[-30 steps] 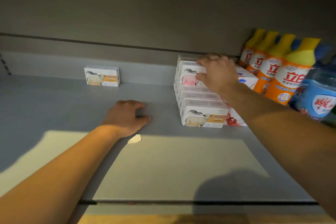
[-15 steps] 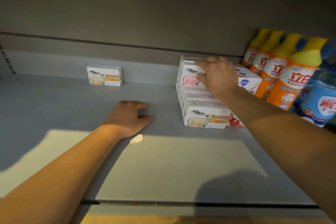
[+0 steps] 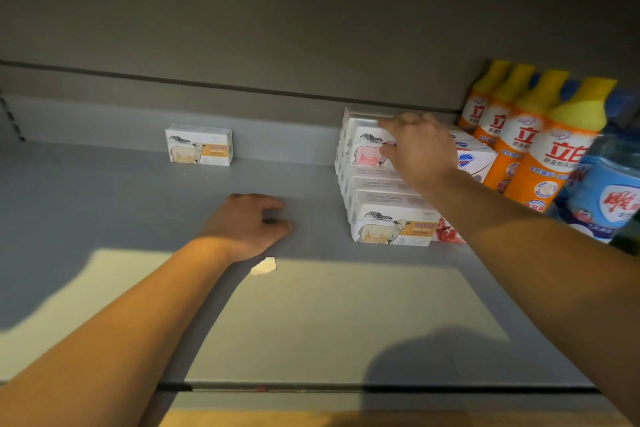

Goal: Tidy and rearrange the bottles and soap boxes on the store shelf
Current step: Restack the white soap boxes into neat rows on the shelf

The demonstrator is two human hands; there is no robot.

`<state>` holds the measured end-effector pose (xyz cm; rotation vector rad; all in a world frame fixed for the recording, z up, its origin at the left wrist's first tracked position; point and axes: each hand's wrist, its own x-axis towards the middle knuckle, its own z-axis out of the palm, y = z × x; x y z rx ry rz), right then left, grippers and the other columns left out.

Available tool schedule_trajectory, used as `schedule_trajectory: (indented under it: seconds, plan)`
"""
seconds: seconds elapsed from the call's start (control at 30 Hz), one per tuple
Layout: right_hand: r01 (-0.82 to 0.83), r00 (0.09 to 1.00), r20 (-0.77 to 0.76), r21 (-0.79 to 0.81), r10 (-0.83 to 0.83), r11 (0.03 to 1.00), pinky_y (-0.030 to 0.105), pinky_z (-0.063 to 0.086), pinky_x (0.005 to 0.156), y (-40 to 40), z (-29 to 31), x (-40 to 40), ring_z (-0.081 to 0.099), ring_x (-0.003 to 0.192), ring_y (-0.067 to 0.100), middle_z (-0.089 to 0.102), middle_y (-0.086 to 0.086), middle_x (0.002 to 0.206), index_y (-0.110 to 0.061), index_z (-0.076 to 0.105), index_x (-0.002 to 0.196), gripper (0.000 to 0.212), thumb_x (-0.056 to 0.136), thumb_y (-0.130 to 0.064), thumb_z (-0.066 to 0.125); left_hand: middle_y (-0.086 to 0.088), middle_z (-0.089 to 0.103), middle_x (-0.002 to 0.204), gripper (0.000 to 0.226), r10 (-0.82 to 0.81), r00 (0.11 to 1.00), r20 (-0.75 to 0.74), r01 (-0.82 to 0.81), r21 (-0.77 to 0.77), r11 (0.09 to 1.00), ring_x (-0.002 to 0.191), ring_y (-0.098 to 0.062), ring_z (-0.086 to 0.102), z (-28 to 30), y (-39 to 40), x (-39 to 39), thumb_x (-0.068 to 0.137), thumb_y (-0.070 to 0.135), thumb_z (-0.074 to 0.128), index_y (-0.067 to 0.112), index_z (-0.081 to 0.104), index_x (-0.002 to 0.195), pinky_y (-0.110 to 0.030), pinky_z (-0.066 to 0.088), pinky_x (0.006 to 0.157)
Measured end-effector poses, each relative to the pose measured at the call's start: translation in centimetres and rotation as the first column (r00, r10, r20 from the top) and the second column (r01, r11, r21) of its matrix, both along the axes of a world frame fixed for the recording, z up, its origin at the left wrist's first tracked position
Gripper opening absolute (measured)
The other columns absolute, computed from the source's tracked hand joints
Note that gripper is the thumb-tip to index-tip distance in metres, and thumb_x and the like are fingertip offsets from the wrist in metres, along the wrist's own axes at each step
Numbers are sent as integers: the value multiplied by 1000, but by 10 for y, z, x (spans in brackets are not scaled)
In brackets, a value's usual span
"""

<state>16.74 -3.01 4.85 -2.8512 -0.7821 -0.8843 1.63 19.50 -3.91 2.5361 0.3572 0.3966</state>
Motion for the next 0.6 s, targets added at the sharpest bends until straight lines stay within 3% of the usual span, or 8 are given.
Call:
schedule_trajectory:
  seconds: [0.13, 0.4, 0.53, 0.6]
  plan:
    - [-3, 1000, -7, 7, 3, 1000, 44, 41, 103, 0, 1, 0, 48, 124, 31, 59, 5, 134, -25, 52, 138, 45, 94, -31, 59, 10, 61, 130, 44, -1, 1000, -13, 0, -47, 999, 120, -13, 54, 3, 0, -1, 81, 41, 66, 31, 63, 123, -19, 37, 90]
    - [-5, 1000, 4, -18, 6, 1000, 44, 38, 104, 10, 9, -8, 50, 119, 32, 59, 8, 130, -23, 52, 135, 50, 90, -43, 59, 10, 65, 122, 37, 13, 1000, 7, -12, -171, 985, 113, -9, 57, 9, 3, -3, 82, 38, 67, 31, 65, 119, -16, 35, 87]
    - [-194, 981, 23, 68, 192, 979, 40, 41, 98, 44, 16, -27, 53, 113, 34, 60, 10, 124, -18, 57, 129, 48, 87, -40, 60, 11, 68, 111, 26, 106, 984, 140, -54, -334, 941, 96, -2, 58, 15, 10, -6, 85, 30, 68, 26, 69, 110, -12, 34, 84]
    - [-297, 954, -9, 121, 300, 947, 36, 41, 95, 71, 13, -36, 53, 114, 33, 60, 9, 124, -17, 58, 128, 47, 86, -37, 62, 10, 69, 103, 21, 195, 959, 205, -94, -418, 903, 95, -4, 60, 18, 16, -9, 85, 29, 67, 27, 70, 105, -16, 38, 85]
